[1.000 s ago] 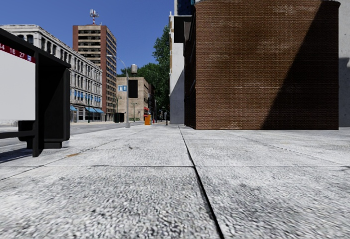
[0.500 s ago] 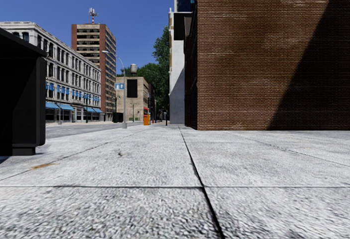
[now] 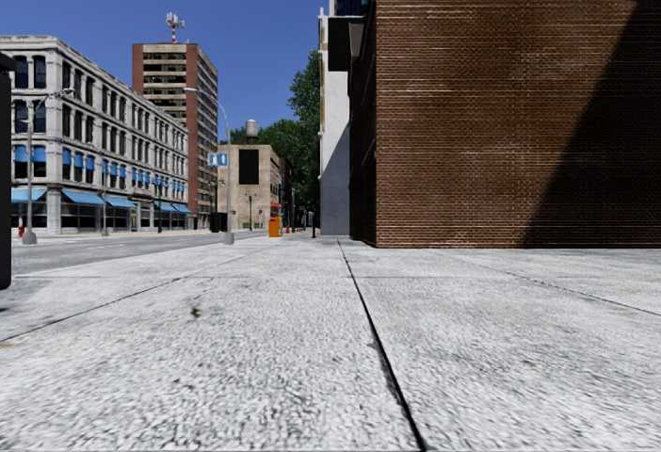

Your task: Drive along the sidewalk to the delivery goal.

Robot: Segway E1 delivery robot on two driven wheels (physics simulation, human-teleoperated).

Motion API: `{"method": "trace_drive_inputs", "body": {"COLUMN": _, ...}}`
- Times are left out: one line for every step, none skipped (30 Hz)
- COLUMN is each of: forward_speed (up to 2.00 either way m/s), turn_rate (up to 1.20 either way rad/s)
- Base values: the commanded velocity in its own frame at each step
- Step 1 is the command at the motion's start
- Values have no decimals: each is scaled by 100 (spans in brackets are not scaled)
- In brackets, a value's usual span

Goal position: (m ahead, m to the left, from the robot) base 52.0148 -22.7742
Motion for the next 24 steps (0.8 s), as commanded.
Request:
{"method": "trace_drive_inputs", "body": {"forward_speed": 200, "turn_rate": 0}}
{"method": "trace_drive_inputs", "body": {"forward_speed": 200, "turn_rate": 0}}
{"method": "trace_drive_inputs", "body": {"forward_speed": 200, "turn_rate": 0}}
{"method": "trace_drive_inputs", "body": {"forward_speed": 200, "turn_rate": 0}}
{"method": "trace_drive_inputs", "body": {"forward_speed": 200, "turn_rate": 0}}
{"method": "trace_drive_inputs", "body": {"forward_speed": 200, "turn_rate": 0}}
{"method": "trace_drive_inputs", "body": {"forward_speed": 200, "turn_rate": 0}}
{"method": "trace_drive_inputs", "body": {"forward_speed": 200, "turn_rate": 0}}
{"method": "trace_drive_inputs", "body": {"forward_speed": 200, "turn_rate": 0}}
{"method": "trace_drive_inputs", "body": {"forward_speed": 200, "turn_rate": 0}}
{"method": "trace_drive_inputs", "body": {"forward_speed": 200, "turn_rate": 0}}
{"method": "trace_drive_inputs", "body": {"forward_speed": 200, "turn_rate": 0}}
{"method": "trace_drive_inputs", "body": {"forward_speed": 200, "turn_rate": 0}}
{"method": "trace_drive_inputs", "body": {"forward_speed": 200, "turn_rate": 0}}
{"method": "trace_drive_inputs", "body": {"forward_speed": 200, "turn_rate": 0}}
{"method": "trace_drive_inputs", "body": {"forward_speed": 200, "turn_rate": 0}}
{"method": "trace_drive_inputs", "body": {"forward_speed": 200, "turn_rate": 0}}
{"method": "trace_drive_inputs", "body": {"forward_speed": 200, "turn_rate": 0}}
{"method": "trace_drive_inputs", "body": {"forward_speed": 200, "turn_rate": 0}}
{"method": "trace_drive_inputs", "body": {"forward_speed": 200, "turn_rate": 0}}
{"method": "trace_drive_inputs", "body": {"forward_speed": 200, "turn_rate": 0}}
{"method": "trace_drive_inputs", "body": {"forward_speed": 200, "turn_rate": 0}}
{"method": "trace_drive_inputs", "body": {"forward_speed": 200, "turn_rate": 0}}
{"method": "trace_drive_inputs", "body": {"forward_speed": 200, "turn_rate": 0}}
